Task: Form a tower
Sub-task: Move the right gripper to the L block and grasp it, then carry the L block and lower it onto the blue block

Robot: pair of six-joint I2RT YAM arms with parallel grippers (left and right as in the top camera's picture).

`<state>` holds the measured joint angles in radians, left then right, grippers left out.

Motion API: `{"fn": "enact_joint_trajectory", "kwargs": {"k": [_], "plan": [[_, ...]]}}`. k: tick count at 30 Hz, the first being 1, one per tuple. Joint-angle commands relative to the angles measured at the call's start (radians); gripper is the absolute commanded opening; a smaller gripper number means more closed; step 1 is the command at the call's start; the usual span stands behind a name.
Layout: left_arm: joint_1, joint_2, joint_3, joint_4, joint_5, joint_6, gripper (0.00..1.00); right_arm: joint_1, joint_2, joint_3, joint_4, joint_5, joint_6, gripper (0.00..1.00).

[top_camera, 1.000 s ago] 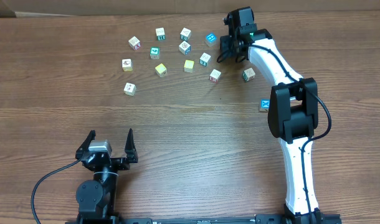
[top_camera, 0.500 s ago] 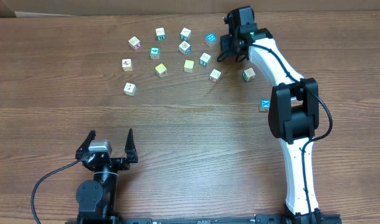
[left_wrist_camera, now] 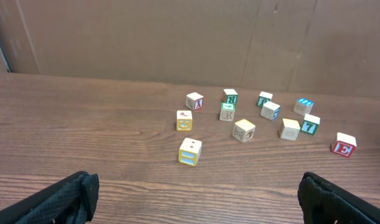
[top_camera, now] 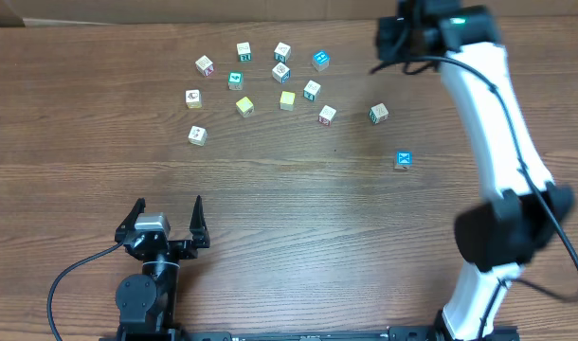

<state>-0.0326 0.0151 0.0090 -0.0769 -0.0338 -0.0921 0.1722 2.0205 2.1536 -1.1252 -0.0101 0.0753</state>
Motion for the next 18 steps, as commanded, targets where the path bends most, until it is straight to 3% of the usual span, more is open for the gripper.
{"fn": "enact_joint_trajectory", "kwargs": {"k": [1,7,18], "plan": [[-0.003,-0.010,-0.004,0.003,0.002,0.029,1.00,-0.017,-0.062,0.007,-0.098,0.009,0.048,0.20],[-0.003,-0.010,-0.004,0.002,0.002,0.029,0.99,-0.022,-0.062,-0.014,-0.317,0.008,0.079,0.21],[-0.003,-0.010,-0.004,0.003,0.002,0.029,1.00,-0.029,-0.062,-0.253,-0.287,0.012,0.139,0.22]]}}
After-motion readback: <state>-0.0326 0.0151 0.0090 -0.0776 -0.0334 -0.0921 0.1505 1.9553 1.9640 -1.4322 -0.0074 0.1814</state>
